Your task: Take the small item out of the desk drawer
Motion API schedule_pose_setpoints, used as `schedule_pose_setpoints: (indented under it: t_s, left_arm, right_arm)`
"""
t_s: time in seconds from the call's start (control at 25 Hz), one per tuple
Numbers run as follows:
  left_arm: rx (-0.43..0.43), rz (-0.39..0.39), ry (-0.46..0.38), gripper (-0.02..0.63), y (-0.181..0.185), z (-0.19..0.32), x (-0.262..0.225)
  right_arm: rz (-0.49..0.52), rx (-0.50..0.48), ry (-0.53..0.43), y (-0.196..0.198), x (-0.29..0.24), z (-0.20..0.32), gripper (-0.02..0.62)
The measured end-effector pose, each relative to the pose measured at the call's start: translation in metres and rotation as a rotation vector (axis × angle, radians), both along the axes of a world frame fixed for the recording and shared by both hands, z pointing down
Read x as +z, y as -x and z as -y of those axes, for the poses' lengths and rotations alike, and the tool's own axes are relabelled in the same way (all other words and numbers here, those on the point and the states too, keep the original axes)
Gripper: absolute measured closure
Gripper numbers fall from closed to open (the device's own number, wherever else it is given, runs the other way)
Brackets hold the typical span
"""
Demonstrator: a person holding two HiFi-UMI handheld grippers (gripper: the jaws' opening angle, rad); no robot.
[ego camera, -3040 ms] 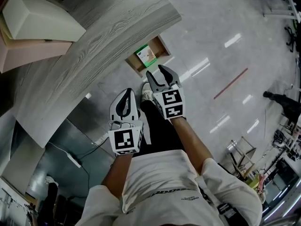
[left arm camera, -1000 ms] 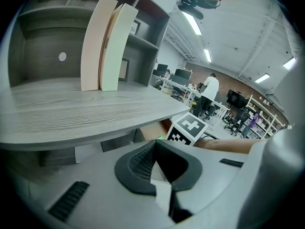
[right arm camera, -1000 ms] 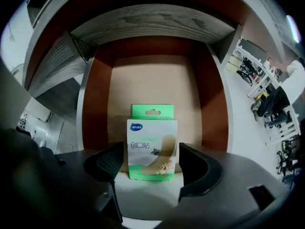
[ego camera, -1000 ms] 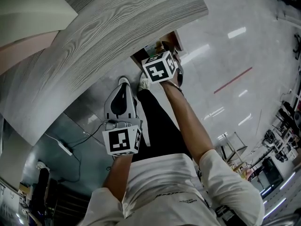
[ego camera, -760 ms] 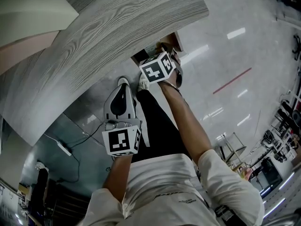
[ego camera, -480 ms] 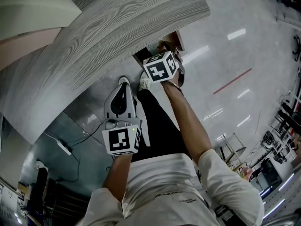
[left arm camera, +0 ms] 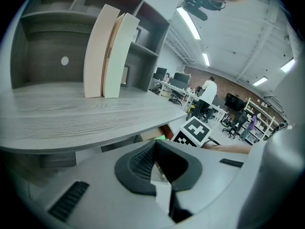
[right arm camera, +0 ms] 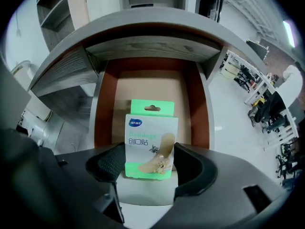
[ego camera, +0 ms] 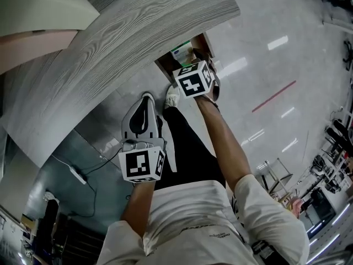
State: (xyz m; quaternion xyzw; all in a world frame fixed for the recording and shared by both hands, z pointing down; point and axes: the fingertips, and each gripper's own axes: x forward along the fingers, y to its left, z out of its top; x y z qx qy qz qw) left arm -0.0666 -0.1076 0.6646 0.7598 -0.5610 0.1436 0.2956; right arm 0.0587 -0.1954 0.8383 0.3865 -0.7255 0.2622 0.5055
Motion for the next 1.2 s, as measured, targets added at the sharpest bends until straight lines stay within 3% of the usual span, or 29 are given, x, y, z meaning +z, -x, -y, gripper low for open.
schedule_pose_setpoints:
  t_s: [0.44, 1.2]
  left_arm:
    - [0.020, 0.004, -0.045, 0.591, -0.007, -0.006, -0.021]
    - [0.075, 0.032, -0.126, 0.591, -0.003, 0.003, -0.114]
  right_arm:
    - [0.059, 0.049, -0.102, -0.007, -0.038, -0.003, 0.255]
    - [0.241, 0.147, -0.269, 0.002, -0.183, -0.010, 0.255]
